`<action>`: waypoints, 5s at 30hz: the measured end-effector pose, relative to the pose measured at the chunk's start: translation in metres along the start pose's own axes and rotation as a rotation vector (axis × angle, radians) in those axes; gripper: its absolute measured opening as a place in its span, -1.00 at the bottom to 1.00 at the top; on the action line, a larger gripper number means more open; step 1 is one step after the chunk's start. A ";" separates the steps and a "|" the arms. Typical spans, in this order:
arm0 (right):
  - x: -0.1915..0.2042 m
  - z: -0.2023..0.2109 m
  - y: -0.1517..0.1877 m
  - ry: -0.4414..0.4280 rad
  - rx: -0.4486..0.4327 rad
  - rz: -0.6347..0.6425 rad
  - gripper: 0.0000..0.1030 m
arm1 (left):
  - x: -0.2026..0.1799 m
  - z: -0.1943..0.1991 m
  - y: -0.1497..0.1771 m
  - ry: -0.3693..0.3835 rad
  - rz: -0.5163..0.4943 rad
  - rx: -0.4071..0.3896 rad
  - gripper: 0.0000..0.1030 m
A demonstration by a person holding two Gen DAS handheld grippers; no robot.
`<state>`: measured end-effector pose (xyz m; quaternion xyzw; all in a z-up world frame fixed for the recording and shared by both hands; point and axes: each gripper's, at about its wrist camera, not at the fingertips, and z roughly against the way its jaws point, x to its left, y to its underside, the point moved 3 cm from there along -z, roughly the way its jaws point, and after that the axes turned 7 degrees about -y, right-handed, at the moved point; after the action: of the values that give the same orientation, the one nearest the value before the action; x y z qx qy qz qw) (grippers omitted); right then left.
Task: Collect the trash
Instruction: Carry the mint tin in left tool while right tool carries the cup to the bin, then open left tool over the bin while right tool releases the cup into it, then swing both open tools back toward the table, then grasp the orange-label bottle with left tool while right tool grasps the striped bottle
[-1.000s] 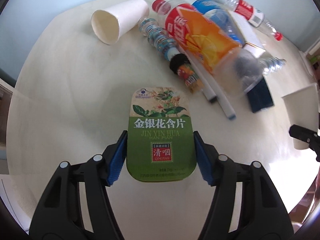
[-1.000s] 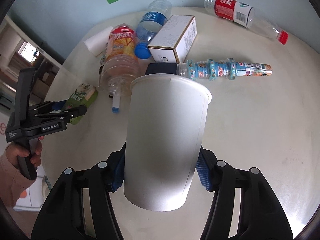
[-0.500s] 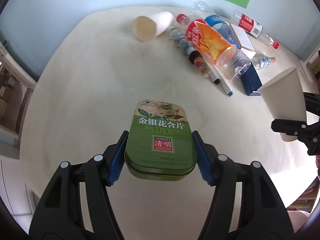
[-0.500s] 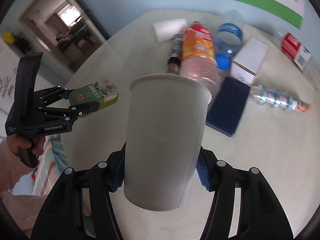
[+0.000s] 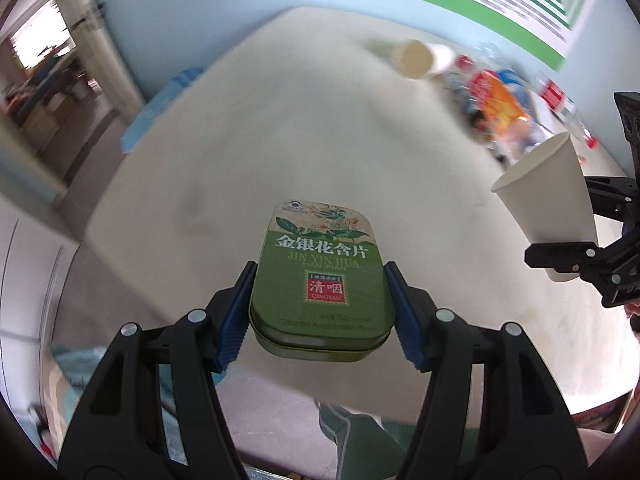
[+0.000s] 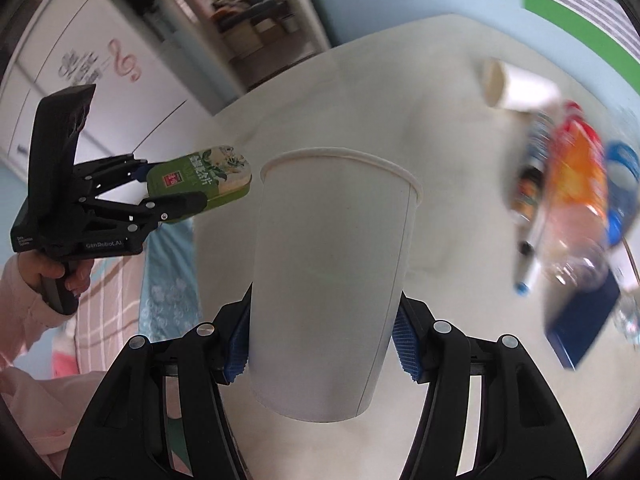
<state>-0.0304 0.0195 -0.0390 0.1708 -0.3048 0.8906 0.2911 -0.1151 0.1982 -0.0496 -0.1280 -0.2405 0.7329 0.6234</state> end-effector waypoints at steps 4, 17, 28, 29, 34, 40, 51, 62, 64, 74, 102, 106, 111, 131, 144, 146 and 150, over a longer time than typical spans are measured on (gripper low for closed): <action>0.037 -0.030 -0.025 -0.018 0.045 0.072 0.15 | 0.053 0.000 0.025 -0.045 0.102 0.009 0.16; 0.211 -0.214 -0.116 -0.165 0.205 0.306 0.15 | 0.266 -0.026 0.119 -0.205 0.263 0.106 0.16; 0.313 -0.387 -0.140 -0.235 0.440 0.450 0.15 | 0.392 -0.074 0.211 -0.226 0.527 0.279 0.16; 0.317 -0.406 -0.137 -0.236 0.472 0.479 0.15 | 0.397 -0.079 0.221 -0.230 0.561 0.289 0.16; 0.326 -0.471 -0.123 -0.253 0.592 0.534 0.15 | 0.414 -0.105 0.265 -0.226 0.699 0.328 0.16; 0.348 -0.519 -0.108 -0.249 0.673 0.599 0.16 | 0.429 -0.135 0.295 -0.224 0.769 0.368 0.16; 0.338 -0.592 -0.091 -0.189 0.750 0.653 0.19 | 0.443 -0.186 0.315 -0.221 0.822 0.395 0.16; 0.334 -0.594 -0.103 -0.149 0.686 0.696 0.73 | 0.453 -0.184 0.303 -0.314 0.803 0.375 0.45; 0.331 -0.585 -0.110 -0.159 0.676 0.681 0.73 | 0.455 -0.177 0.302 -0.317 0.813 0.374 0.45; 0.334 -0.475 -0.145 -0.179 0.551 0.591 0.73 | 0.446 -0.106 0.279 -0.315 0.795 0.326 0.70; 0.080 0.007 0.008 0.306 -0.285 -0.244 0.73 | 0.051 -0.009 -0.041 0.011 -0.407 -0.136 0.87; 0.027 0.057 0.053 0.375 -0.281 -0.303 0.73 | -0.035 -0.010 -0.053 0.102 -0.497 -0.143 0.86; -0.045 0.113 0.103 0.409 -0.288 -0.372 0.73 | -0.137 -0.018 -0.082 0.155 -0.595 -0.157 0.86; -0.203 0.162 0.099 0.355 -0.204 -0.321 0.69 | -0.299 -0.068 -0.172 0.200 -0.696 -0.029 0.87; -0.261 0.144 0.096 0.373 -0.051 -0.097 0.57 | -0.328 -0.132 -0.183 0.151 -0.646 0.121 0.84; -0.259 0.137 0.095 0.390 -0.015 -0.037 0.56 | -0.324 -0.135 -0.185 0.155 -0.629 0.123 0.72; -0.258 0.127 0.097 0.404 0.030 0.032 0.51 | -0.320 -0.137 -0.190 0.160 -0.635 0.112 0.47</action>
<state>0.1251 -0.2312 -0.1105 -0.0118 -0.2296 0.9157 0.3297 0.1743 -0.0669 -0.1052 -0.0693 -0.1782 0.5015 0.8438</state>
